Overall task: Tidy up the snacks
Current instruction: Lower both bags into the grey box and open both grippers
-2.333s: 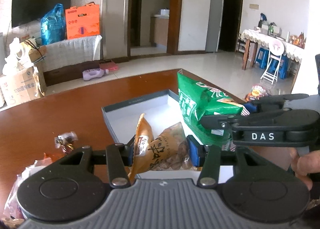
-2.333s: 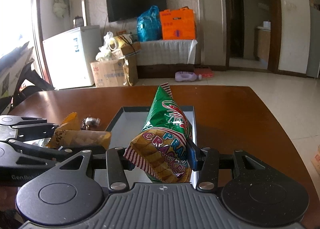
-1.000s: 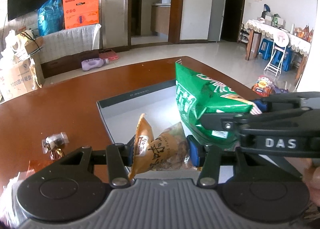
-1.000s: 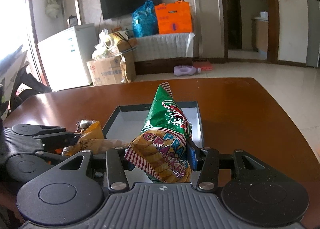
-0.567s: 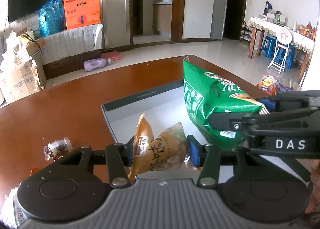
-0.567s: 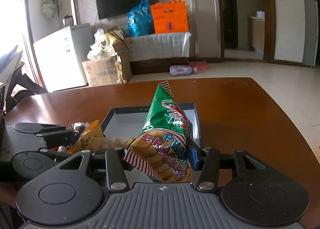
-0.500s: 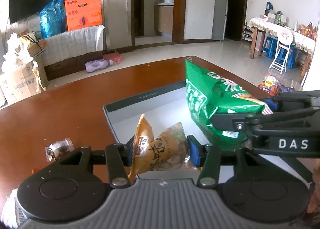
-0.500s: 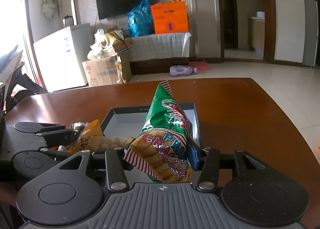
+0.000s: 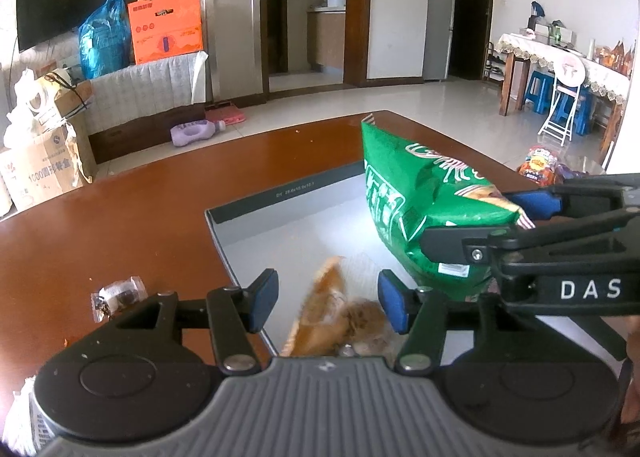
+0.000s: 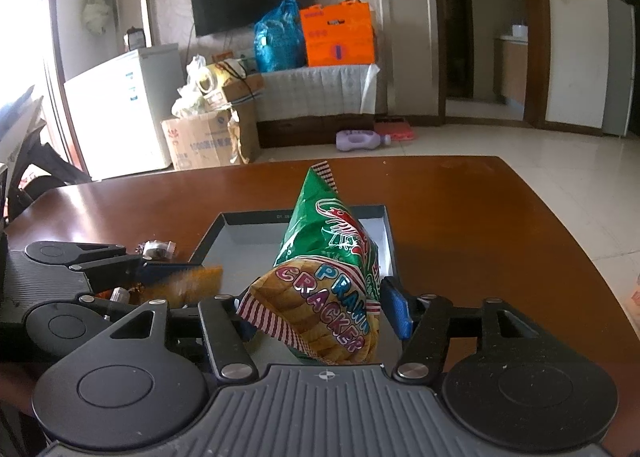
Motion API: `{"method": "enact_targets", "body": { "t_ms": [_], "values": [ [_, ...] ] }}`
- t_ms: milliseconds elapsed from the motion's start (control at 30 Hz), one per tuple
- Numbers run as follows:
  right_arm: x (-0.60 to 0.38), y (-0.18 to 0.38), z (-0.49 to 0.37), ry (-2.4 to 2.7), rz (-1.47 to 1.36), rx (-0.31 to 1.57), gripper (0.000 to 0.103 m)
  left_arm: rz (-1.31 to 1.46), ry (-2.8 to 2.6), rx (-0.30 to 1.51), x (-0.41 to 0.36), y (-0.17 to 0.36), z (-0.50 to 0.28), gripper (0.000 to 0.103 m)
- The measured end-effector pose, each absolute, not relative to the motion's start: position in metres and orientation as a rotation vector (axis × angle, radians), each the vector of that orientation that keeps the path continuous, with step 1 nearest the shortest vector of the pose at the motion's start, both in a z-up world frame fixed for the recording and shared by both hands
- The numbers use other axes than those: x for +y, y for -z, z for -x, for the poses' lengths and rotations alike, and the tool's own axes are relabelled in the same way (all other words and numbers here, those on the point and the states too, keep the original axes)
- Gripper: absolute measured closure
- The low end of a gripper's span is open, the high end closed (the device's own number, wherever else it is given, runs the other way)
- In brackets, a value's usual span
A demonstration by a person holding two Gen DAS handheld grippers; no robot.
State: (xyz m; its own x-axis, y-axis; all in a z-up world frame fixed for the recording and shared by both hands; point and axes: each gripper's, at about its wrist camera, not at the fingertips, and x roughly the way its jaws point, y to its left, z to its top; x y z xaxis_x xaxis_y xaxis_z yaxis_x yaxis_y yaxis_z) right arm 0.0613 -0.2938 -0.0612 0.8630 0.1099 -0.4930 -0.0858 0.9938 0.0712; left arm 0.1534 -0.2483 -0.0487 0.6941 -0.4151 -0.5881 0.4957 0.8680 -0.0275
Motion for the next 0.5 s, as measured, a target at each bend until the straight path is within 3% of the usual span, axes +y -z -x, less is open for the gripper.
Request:
{"method": "enact_targets", "body": {
  "t_ms": [167,333,500],
  "values": [
    [-0.296,0.059,-0.061,-0.104,-0.047,0.514,0.029,-0.134,0.517,0.617,-0.246,0.047,-0.151,0.048],
    [-0.293,0.055,-0.059,-0.110,-0.044,0.496,0.025,-0.125,0.520,0.615,-0.241,0.044,-0.149,0.048],
    [-0.292,0.049,-0.057,-0.121,-0.058,0.472,0.024,-0.123,0.523,0.603,-0.234,0.040,-0.145,0.041]
  ]
}}
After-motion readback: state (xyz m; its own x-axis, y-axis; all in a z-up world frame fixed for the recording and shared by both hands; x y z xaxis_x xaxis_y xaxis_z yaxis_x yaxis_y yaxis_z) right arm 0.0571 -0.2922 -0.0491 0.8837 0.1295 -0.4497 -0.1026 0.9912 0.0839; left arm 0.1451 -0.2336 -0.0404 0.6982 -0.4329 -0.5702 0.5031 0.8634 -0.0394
